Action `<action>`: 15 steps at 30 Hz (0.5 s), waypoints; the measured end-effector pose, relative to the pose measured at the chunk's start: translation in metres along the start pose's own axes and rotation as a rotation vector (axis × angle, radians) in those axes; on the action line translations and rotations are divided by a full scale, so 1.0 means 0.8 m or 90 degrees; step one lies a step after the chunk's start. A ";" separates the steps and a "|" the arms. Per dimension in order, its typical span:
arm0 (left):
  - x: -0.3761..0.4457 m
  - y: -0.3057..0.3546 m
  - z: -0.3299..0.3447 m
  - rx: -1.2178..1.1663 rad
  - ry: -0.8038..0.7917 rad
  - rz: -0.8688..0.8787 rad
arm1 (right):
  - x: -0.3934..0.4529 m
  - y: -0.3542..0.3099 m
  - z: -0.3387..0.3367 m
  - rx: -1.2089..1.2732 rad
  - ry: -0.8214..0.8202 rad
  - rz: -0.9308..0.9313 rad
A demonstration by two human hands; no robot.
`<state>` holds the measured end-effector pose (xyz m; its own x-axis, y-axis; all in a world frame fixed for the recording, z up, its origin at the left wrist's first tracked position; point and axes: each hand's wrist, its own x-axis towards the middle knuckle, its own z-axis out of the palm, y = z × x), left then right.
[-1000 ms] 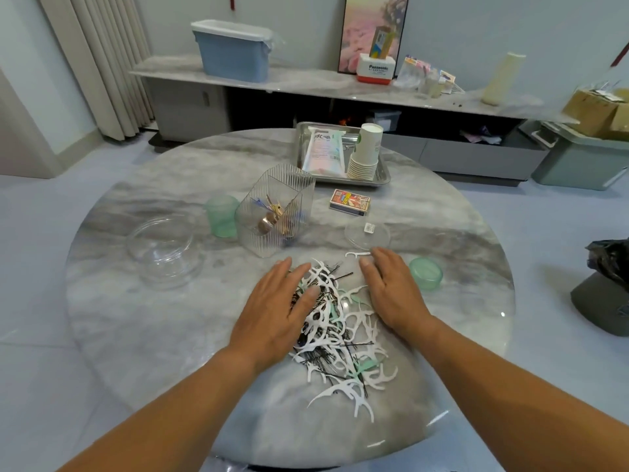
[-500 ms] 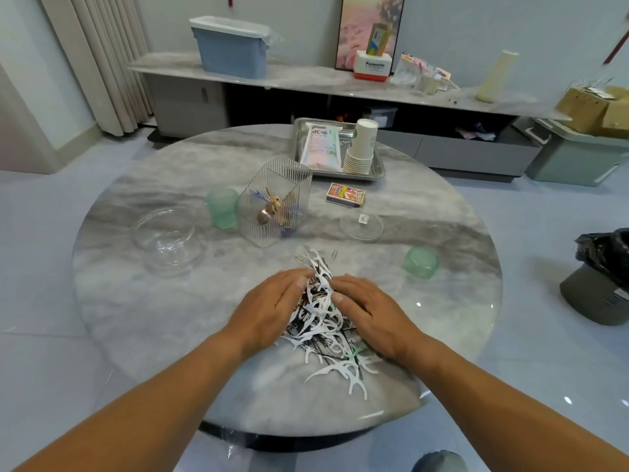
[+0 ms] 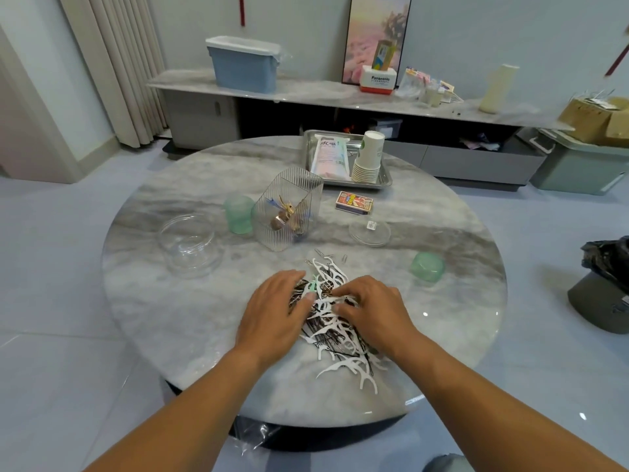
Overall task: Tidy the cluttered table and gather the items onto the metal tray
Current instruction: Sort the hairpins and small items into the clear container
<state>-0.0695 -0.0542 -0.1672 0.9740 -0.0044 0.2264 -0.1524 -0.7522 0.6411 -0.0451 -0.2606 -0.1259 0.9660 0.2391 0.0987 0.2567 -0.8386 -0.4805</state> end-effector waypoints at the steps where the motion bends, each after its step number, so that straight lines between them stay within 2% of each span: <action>1: 0.000 0.000 0.002 0.052 -0.041 0.031 | 0.002 0.001 -0.003 0.012 0.003 0.020; 4: 0.001 -0.004 0.006 0.092 -0.070 0.054 | 0.004 0.007 -0.007 0.092 -0.011 0.080; 8: 0.001 -0.004 0.002 -0.047 0.011 -0.012 | -0.001 0.012 -0.009 0.152 -0.040 0.100; 11: 0.005 0.002 -0.006 -0.172 0.108 -0.039 | -0.009 0.013 -0.008 0.124 0.018 0.032; 15: 0.043 -0.002 -0.044 -0.118 0.215 -0.035 | -0.004 0.025 -0.006 0.133 0.112 0.037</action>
<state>-0.0416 -0.0301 -0.1345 0.8761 0.2732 0.3972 -0.1594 -0.6134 0.7735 -0.0429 -0.2804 -0.1313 0.9741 0.0896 0.2074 0.2066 -0.7253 -0.6567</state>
